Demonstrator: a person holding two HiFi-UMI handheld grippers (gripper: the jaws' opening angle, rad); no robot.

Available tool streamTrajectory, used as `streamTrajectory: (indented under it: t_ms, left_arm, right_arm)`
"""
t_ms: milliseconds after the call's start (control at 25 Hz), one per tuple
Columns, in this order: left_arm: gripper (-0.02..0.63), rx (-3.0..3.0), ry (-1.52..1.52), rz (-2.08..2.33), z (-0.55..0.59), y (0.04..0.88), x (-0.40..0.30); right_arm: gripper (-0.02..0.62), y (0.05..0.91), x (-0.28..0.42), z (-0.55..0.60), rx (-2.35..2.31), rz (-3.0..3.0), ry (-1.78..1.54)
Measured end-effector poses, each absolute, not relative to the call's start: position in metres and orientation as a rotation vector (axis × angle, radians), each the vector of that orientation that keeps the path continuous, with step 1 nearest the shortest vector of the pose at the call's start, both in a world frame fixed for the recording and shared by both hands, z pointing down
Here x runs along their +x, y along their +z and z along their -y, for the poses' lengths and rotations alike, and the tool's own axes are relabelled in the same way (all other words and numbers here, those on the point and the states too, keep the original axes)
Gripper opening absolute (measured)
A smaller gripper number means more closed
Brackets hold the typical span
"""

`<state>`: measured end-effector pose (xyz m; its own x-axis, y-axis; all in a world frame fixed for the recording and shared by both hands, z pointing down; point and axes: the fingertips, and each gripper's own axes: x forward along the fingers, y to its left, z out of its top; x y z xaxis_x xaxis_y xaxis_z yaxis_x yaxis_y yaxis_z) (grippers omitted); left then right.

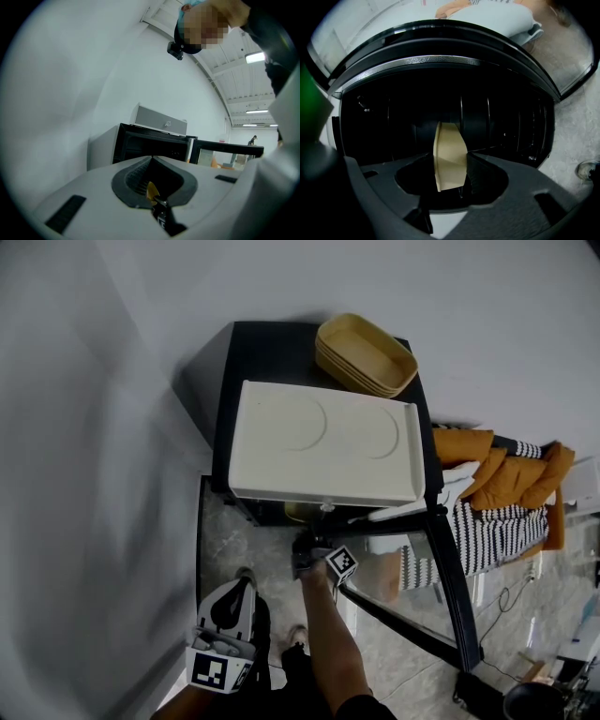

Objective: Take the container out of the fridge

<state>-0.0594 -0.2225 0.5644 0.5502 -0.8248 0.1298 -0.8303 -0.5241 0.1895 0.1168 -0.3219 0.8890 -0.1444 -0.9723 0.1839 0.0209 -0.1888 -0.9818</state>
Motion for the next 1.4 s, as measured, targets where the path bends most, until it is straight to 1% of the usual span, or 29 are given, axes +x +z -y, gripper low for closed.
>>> streamTrajectory:
  t_ms: [160,320,680,1400]
  left_arm:
    - [0.003,2.542,-0.001,1.445,0.226,0.551,-0.063]
    - [0.003,2.553,0.001,1.409,0.215,0.555,-0.056]
    - [0.003,2.556,-0.019,1.442,0.197,0.53,-0.046]
    - [0.003,2.532,-0.049,1.497,0.109,0.493,-0.024]
  right_arm:
    - [0.195,0.884,0.115,0.317,-1.245,-1.199,-1.486]
    - [0.195,0.876,0.117,0.312,-1.229,-1.232,-1.473]
    - [0.195,0.856,0.121,0.291,-1.209,-1.273,-1.481]
    - [0.195,0.8,0.121,0.18,-1.162,-1.284,-1.561]
